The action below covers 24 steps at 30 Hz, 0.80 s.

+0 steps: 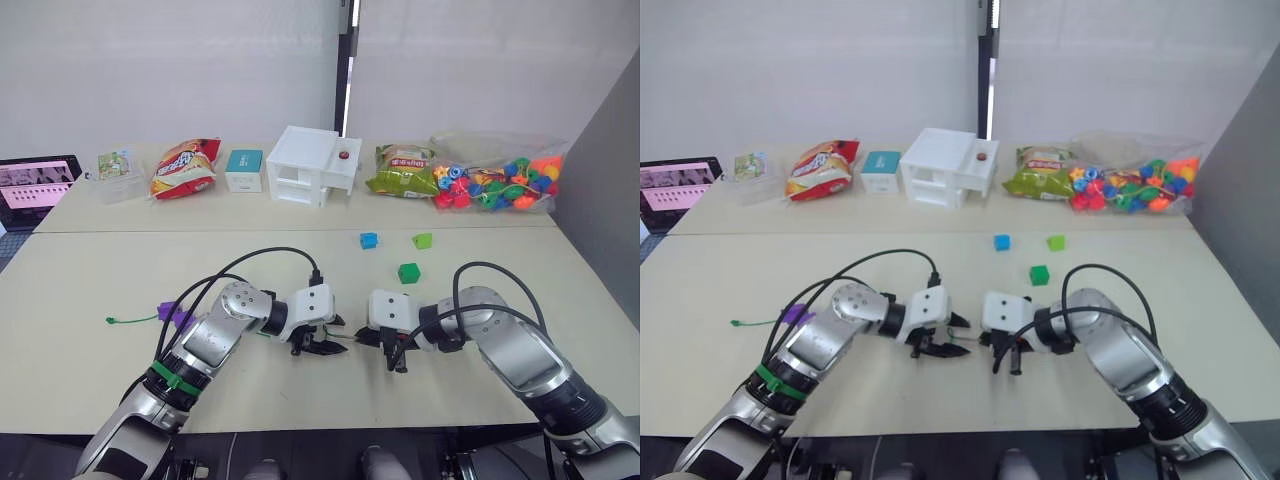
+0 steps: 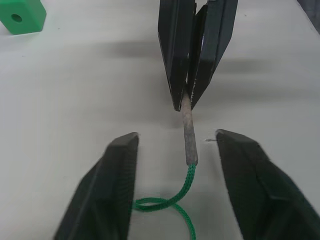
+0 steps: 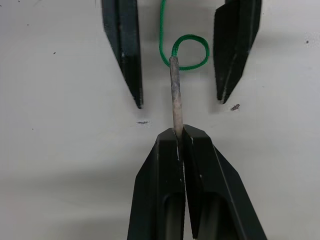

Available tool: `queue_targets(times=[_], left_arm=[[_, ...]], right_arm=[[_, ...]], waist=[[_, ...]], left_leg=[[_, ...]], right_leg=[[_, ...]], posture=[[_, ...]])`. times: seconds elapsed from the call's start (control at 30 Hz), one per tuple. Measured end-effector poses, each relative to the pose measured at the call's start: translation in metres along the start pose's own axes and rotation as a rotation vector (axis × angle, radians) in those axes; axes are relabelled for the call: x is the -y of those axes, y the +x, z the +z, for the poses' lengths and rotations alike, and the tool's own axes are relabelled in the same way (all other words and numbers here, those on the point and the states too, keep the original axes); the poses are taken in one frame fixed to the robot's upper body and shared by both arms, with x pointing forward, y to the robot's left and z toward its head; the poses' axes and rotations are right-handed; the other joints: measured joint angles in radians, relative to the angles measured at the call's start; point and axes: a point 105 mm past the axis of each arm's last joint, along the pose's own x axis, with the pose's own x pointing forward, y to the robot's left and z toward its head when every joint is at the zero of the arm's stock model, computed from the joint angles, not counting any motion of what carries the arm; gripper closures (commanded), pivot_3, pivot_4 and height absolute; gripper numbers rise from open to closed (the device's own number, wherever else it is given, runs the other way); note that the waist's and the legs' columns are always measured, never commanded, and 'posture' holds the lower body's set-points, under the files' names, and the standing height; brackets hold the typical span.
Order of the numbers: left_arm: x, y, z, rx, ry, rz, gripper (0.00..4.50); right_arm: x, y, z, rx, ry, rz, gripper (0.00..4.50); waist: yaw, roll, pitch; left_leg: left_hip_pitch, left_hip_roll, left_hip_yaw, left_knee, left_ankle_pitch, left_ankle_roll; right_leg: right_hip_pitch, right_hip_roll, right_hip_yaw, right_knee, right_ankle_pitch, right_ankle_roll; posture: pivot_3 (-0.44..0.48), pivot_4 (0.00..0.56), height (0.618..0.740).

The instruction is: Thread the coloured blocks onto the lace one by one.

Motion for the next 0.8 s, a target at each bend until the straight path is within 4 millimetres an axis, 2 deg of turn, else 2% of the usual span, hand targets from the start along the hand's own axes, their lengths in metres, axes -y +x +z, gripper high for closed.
queue_targets(times=[0.13,0.53,0.7,0.8], left_arm=[[0.0003,0.0010,0.0005,0.003,-0.001,-0.002,4.47],[0.0010,0.0033,0.0012,0.008,-0.008,-0.007,4.47],[0.0011,0.0019,0.0006,0.004,-0.011,-0.010,4.50],[0.0011,0.0002,-0.0006,-0.003,-0.016,-0.012,4.50]], right_arm=[[0.0006,-0.0001,-0.0004,-0.003,0.005,-0.006,4.50],[0.0002,-0.0009,-0.0021,-0.014,0.009,-0.011,4.50],[-0.0063,0.0035,-0.0018,0.021,0.081,-0.026,2.81],[-0.0063,-0.0034,-0.0006,0.066,0.174,-0.089,1.77]], waist=[[0.000,0.000,0.000],[0.000,0.000,0.000],[0.001,0.000,0.000],[0.003,0.000,0.000]], left_leg=[[0.000,0.000,0.000,0.000,0.000,0.000],[0.000,0.000,0.000,0.000,0.000,0.000],[0.000,0.000,0.000,0.000,0.000,0.000],[0.000,0.000,0.000,0.000,0.000,0.000]], right_leg=[[0.000,0.000,0.000,0.000,0.000,0.000],[0.000,0.000,0.000,0.000,0.000,0.000],[0.000,0.000,0.000,0.000,0.000,0.000],[0.000,0.000,0.000,0.000,0.000,0.000]], posture=[[0.000,0.150,0.740],[0.000,0.150,0.740],[0.000,0.150,0.740],[0.000,0.150,0.740]])
